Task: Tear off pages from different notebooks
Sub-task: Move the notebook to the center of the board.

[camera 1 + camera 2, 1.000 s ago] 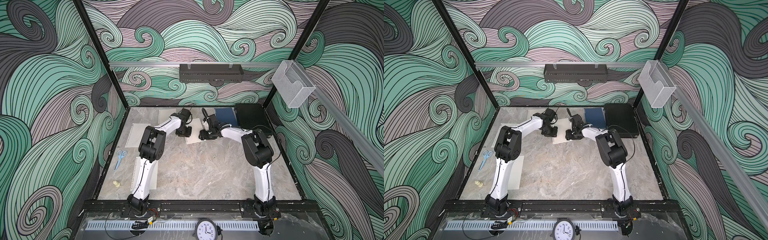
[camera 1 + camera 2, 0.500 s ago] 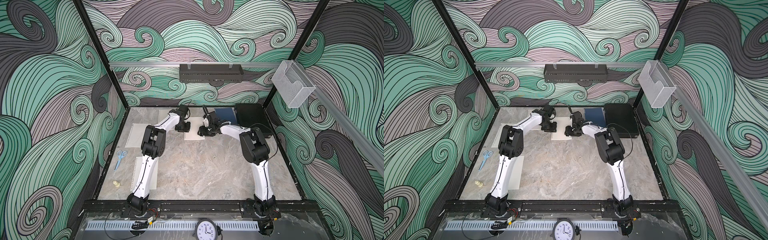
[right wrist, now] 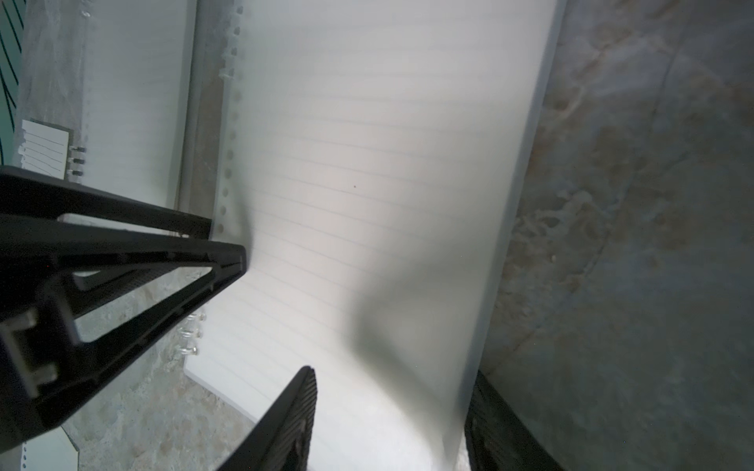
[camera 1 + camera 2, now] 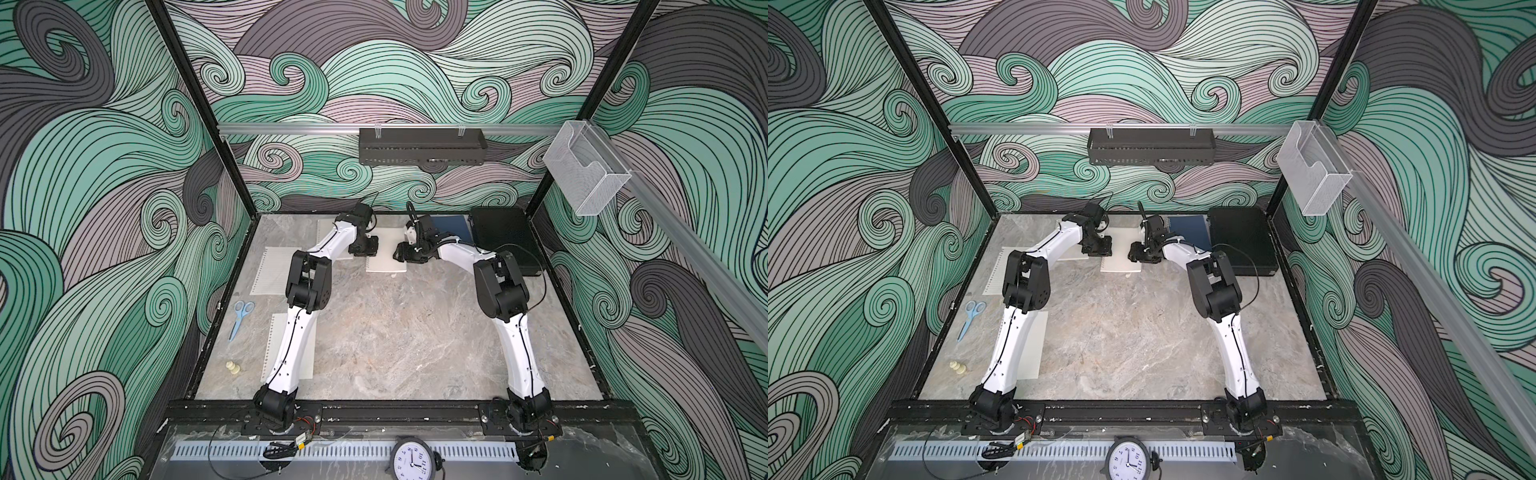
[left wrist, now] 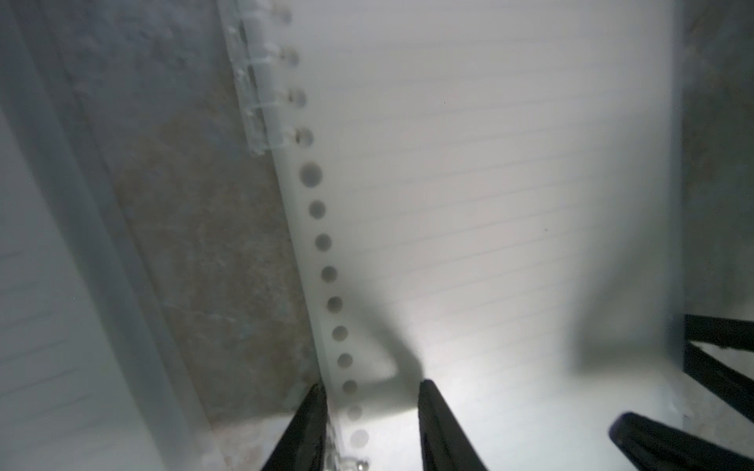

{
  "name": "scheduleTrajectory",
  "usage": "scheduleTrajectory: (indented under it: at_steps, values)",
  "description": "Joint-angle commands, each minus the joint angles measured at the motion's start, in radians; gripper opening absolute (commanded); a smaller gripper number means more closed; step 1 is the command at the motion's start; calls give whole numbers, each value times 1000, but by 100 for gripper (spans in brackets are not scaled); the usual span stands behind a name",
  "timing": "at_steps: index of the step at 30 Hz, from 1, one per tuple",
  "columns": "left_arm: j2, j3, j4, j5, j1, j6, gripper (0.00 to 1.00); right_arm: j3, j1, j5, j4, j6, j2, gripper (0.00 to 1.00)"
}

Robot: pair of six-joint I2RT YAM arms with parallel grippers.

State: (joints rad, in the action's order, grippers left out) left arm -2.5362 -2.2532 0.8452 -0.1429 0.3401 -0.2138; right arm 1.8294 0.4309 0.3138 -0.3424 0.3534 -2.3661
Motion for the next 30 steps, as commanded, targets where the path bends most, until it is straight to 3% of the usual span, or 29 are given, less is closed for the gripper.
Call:
scheduleTrajectory:
  at_steps: [1,23,30]
  values:
    - [-71,-29,32,-32,-11,8,37,46,2,48,-11,10,-41,57]
    - [-148,-152,-55,-107,-47,-11,40,330,-32,112,-93,38,-213,56]
    - [-70,-171,-56,-57,-61,-20,59,396,-43,71,-149,-28,-158,66]
